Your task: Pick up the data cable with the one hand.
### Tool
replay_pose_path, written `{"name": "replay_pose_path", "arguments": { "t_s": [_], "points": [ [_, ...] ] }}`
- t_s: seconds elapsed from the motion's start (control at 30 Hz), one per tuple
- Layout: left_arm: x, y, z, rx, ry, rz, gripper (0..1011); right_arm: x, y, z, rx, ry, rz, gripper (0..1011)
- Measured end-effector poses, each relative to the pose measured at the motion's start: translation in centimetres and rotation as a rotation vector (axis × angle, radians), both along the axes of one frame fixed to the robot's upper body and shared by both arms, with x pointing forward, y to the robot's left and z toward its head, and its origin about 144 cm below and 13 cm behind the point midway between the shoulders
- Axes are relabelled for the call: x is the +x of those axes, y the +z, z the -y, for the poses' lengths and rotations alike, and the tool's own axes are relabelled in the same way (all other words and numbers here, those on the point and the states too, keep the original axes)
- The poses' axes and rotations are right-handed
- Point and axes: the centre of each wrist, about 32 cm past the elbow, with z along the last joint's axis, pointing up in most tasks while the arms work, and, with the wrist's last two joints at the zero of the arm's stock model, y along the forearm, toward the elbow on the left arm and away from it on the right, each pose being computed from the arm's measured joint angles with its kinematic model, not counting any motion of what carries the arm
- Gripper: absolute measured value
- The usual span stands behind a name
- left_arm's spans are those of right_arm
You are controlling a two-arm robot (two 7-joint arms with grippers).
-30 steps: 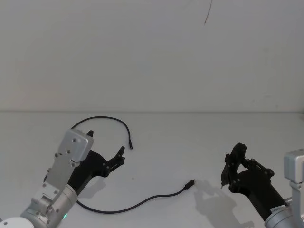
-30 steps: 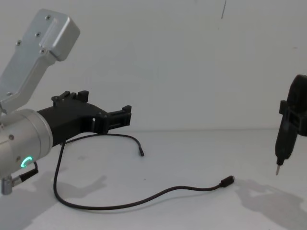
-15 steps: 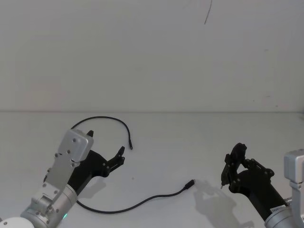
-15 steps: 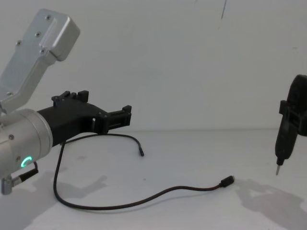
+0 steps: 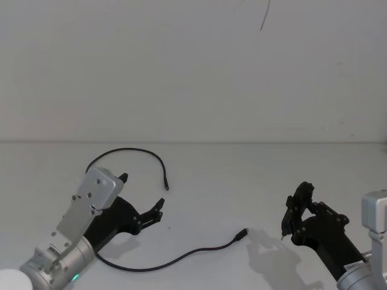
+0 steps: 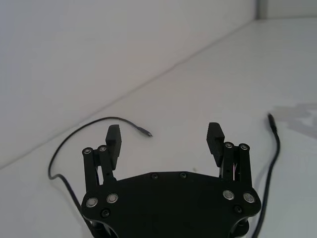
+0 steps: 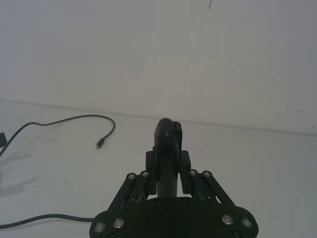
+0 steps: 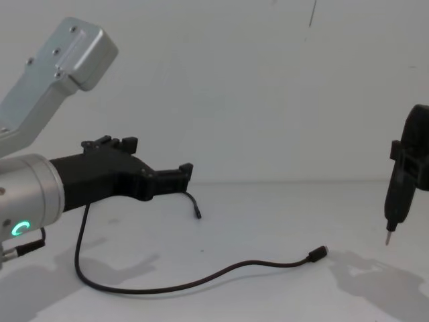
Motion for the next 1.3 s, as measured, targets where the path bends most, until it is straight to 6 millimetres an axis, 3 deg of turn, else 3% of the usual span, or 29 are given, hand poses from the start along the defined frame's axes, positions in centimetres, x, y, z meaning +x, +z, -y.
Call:
{"name": "replay_pose_path", "arguments": {
  "t_s": [0.53,0.93,1.3],
  "points": [
    [2.7,2.2,-2.9,0.155,-0.224,-0.139,1001,0.0,0.0,0.0,0.000,0.000,0.000,263],
    [4.9,3.2,-2.5,0.209,-0.335,-0.244,1001,0.0,0.0,0.0,0.000,0.000,0.000,263],
    [5.6,3.4,-1.4,0.214,-0.373,-0.310,1001,0.0,0.0,0.0,0.000,0.000,0.000,263]
  ]
}}
